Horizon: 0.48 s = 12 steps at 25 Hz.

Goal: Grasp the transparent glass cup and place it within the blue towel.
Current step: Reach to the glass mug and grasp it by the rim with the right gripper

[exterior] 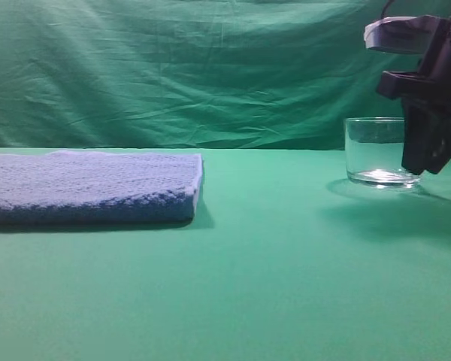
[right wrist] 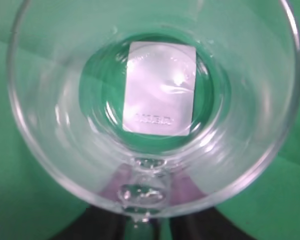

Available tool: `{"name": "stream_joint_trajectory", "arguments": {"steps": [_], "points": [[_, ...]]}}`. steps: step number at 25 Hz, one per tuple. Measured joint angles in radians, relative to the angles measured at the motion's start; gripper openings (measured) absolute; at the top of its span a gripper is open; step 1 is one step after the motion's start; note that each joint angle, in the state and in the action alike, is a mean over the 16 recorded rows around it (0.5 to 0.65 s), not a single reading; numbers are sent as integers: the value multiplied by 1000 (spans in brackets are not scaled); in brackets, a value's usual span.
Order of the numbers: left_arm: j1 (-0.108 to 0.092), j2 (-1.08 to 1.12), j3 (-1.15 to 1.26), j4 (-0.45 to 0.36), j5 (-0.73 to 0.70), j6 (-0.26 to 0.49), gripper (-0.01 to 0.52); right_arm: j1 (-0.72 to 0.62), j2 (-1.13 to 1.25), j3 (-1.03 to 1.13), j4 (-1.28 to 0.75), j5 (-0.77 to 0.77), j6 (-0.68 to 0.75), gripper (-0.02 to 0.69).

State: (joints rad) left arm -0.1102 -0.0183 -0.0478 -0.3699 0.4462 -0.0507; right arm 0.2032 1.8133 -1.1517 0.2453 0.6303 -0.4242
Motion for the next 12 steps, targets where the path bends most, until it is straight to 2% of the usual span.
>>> {"name": "stream_joint_trajectory", "arguments": {"steps": [6, 12], "points": [[0, 0, 0, 0, 0, 0, 0, 72, -5, -140, 17, 52, -4, 102], [0, 0, 0, 0, 0, 0, 0, 229, 18, -338, 31, 81, -6, 102]]}}
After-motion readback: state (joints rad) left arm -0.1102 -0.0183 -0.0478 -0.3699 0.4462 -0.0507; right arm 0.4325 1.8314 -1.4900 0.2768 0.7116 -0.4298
